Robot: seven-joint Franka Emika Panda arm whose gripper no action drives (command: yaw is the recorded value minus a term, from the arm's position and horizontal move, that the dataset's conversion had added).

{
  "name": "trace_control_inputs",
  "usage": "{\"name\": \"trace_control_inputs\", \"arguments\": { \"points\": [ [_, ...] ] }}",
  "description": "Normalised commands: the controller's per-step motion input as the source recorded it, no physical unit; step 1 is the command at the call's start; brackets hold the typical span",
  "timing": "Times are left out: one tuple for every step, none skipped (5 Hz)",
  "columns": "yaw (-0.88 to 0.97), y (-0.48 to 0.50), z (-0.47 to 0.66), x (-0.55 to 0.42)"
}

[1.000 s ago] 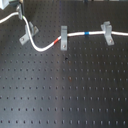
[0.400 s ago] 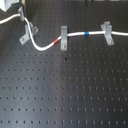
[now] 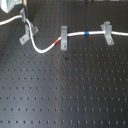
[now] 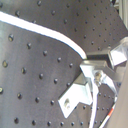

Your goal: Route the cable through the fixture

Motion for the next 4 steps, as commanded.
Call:
{"name": "trace_control_inputs", "arguments": {
  "points": [
    [-0.14, -0.023, 0.3, 0.041],
    [-0.1, -0.001, 0.37, 0.008],
    [-0.02, 0.04, 0.3, -0.072],
    [0.0, 0.122, 0.14, -0.247]
  ]
}}
